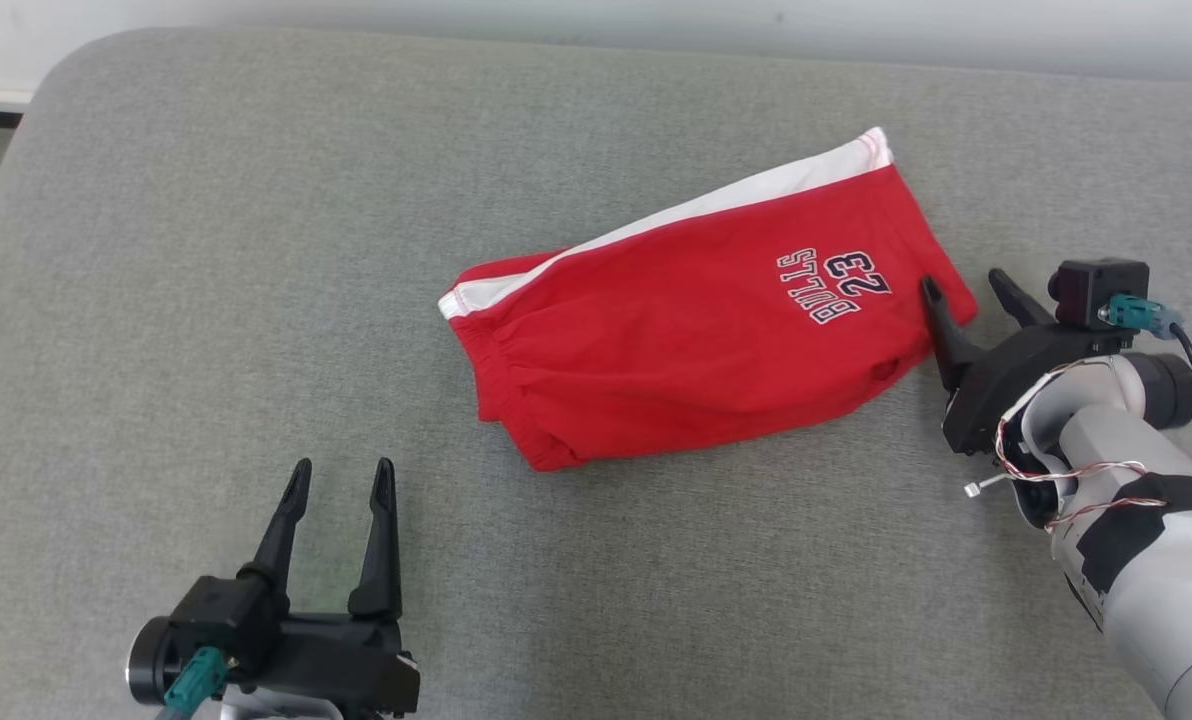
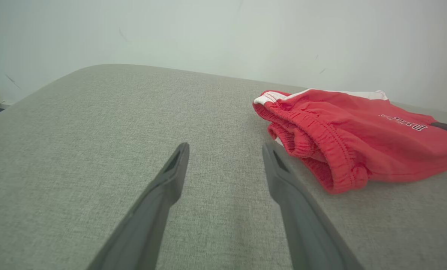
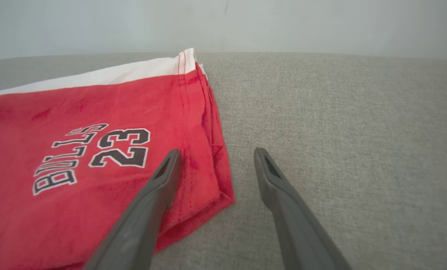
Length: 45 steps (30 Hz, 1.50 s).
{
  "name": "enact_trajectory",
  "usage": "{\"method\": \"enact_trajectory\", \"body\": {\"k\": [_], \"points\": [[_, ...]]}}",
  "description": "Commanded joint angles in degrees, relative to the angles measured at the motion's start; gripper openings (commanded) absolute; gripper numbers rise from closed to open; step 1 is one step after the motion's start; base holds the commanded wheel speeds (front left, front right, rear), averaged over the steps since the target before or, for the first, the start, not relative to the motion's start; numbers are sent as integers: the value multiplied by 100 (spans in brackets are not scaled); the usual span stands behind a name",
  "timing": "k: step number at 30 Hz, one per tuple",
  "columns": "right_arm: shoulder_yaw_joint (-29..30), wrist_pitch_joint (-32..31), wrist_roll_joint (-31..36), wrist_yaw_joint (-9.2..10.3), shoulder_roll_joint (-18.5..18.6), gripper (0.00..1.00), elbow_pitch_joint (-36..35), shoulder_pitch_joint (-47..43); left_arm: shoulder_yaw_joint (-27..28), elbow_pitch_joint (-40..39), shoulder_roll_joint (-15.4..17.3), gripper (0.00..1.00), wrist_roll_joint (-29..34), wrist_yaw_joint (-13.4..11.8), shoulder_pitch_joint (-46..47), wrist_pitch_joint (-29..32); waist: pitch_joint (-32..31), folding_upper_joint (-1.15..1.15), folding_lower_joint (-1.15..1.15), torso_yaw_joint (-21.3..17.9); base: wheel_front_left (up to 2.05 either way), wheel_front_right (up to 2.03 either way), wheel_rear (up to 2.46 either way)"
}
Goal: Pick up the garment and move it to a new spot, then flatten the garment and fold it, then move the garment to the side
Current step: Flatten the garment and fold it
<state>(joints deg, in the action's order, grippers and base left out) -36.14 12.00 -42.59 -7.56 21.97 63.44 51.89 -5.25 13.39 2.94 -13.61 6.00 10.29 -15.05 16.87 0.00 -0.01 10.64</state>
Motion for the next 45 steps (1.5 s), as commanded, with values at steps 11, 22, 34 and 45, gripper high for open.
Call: {"method": "enact_trajectory", "body": {"k": [11, 22, 34, 45], "points": [[-155, -281, -459, 19, -154, 0, 129, -274, -150, 30, -7, 100, -33, -178, -249, -16, -159, 0, 1, 83, 0, 0, 0], [-301, 128, -897, 18, 103, 0, -630, -861, -29, 41, -7, 100, -39, -179, -568, -16, -659, 0, 1, -292, 0, 0, 0], [59, 286, -1463, 18, 525, 0, -1633, -2351, -77, 23, -7, 100, -73, -166, -809, -16, -878, 0, 1, -577, 0, 0, 0], [661, 296, -868, 18, 566, 100, -1892, -2430, 99, -13, -5, 100, 230, -252, -930, -16, -968, 0, 1, -674, 0, 0, 0]]}}
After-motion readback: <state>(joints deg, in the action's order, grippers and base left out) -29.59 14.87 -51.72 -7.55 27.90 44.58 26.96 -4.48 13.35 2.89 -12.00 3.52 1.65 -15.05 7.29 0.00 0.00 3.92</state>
